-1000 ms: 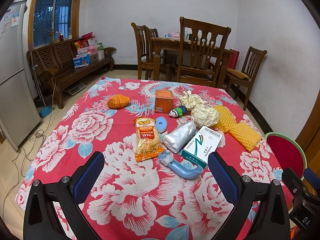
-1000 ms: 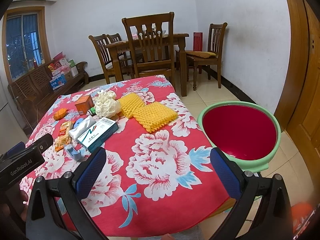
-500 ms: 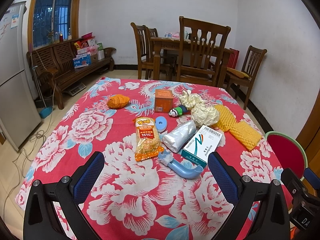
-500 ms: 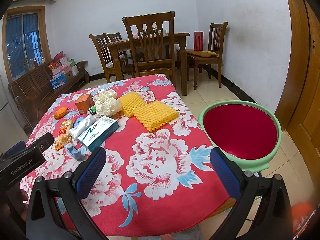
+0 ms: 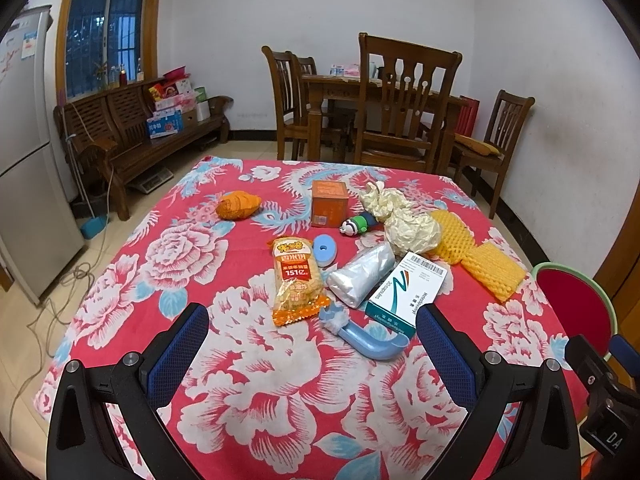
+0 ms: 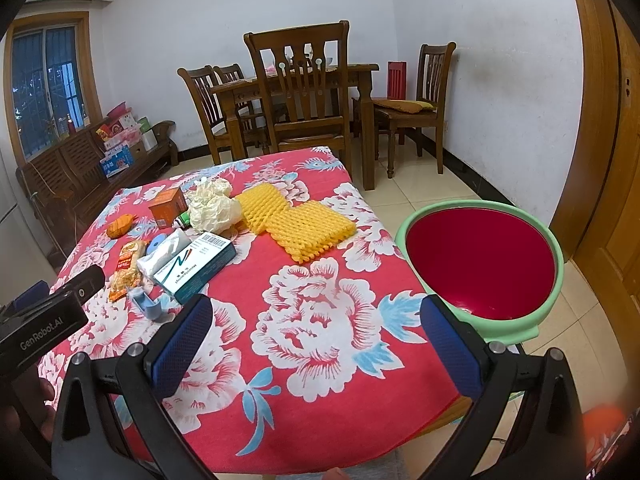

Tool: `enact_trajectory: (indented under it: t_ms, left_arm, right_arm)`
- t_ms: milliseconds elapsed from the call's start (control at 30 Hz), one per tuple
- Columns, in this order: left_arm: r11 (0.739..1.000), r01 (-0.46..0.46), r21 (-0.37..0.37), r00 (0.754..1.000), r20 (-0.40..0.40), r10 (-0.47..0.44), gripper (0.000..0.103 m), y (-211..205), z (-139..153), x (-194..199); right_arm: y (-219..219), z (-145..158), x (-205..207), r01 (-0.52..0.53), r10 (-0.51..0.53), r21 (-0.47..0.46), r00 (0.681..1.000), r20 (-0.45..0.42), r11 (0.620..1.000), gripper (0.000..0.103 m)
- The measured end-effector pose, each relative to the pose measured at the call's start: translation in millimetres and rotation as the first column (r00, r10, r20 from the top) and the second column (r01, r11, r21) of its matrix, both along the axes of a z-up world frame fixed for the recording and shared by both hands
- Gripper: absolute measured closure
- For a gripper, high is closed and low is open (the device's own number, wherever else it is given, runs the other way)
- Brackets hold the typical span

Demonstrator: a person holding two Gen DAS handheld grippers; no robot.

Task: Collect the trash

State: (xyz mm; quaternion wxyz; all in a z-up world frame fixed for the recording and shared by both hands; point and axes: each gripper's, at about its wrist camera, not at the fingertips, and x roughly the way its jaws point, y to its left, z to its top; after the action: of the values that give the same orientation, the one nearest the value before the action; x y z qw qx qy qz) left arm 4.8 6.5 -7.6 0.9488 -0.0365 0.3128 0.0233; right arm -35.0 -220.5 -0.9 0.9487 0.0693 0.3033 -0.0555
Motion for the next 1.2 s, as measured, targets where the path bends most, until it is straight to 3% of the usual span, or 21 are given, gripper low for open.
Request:
enact_trajectory:
  t_ms: [400,633,1133,1200]
  left_arm:
    - [1.000,-0.004,0.025,1.000,-0.013,0.004,0.000,1.7,3.4,7.5]
    - [0.999,0.003,0.037,0.998,-0.068,0.000,0.000,12.8,-1.3,24.5]
    - [0.993,-0.033,0.110,0.985,-0.166,0.051,0.001,27.3,-14.6,90.4]
    - [0.994,-0.009,0.109,0.981,-0.191,0.030,0.006,25.3,-19.6,100.4]
  right_arm:
    - [-0.7,-0.8,-0.1,0.004,-0.004,-0.005,1.000,-0.010,1.000,0.001]
    - [-3.8,2.9,12.9,-0.037,0.036,-0.027,0.999,-0.040,0.999,0.001]
    - [-31.1,-2.4,99.2,-0.103,0.097,-0.033,0.983,-0.158,0.994,0.001]
    - [-33.2,-8.3,112.3,-0.104,0.098,-0.023,0.977,-0.188,0.994,0.001]
